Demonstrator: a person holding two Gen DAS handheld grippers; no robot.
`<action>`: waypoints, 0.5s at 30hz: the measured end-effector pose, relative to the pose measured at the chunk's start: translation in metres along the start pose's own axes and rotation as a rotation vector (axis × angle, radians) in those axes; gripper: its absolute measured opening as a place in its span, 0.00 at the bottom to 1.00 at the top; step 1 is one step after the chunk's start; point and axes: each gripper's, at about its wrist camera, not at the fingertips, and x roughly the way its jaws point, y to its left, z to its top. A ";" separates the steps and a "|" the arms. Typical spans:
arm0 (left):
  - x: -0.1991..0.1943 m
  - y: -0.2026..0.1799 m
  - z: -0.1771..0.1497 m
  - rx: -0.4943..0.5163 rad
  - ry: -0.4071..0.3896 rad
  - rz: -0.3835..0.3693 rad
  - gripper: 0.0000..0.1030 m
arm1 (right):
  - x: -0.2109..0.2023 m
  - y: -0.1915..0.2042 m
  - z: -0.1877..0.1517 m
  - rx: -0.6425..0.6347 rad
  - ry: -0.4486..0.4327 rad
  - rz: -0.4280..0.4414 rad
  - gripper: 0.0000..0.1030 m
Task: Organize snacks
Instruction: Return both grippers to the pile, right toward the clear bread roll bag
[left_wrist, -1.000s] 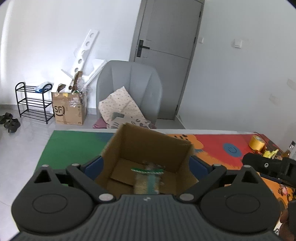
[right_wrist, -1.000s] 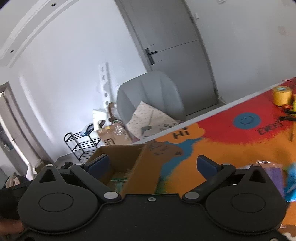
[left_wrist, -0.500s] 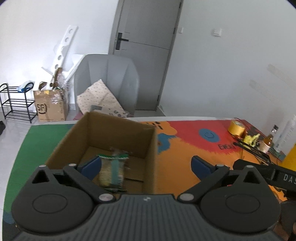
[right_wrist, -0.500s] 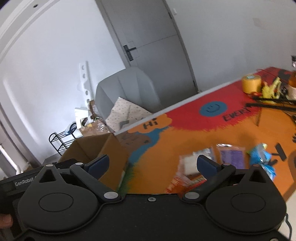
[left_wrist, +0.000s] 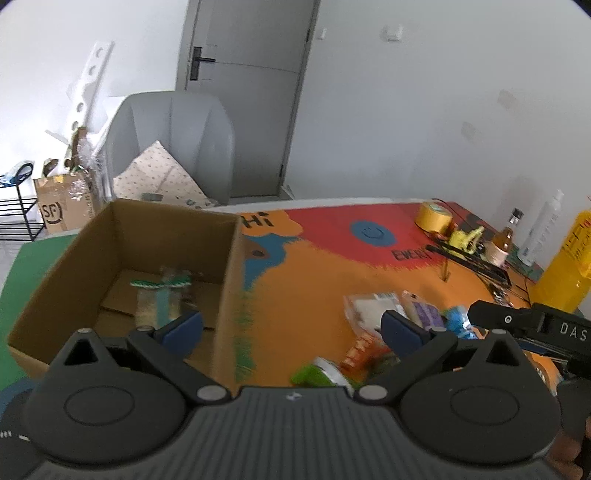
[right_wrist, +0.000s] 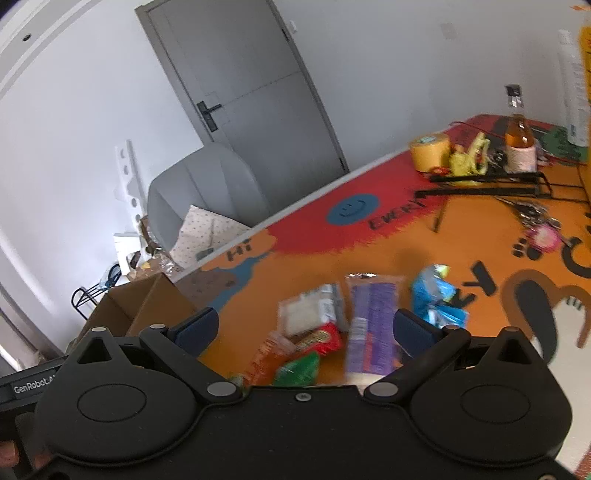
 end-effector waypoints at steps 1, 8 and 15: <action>0.001 -0.003 -0.001 0.004 0.009 -0.005 0.98 | -0.002 -0.003 -0.001 0.003 0.005 -0.004 1.00; 0.007 -0.020 -0.012 0.023 0.050 -0.045 0.86 | -0.008 -0.023 -0.010 0.035 0.051 -0.014 0.99; 0.019 -0.031 -0.028 0.029 0.109 -0.077 0.63 | 0.000 -0.035 -0.037 0.091 0.150 0.004 0.80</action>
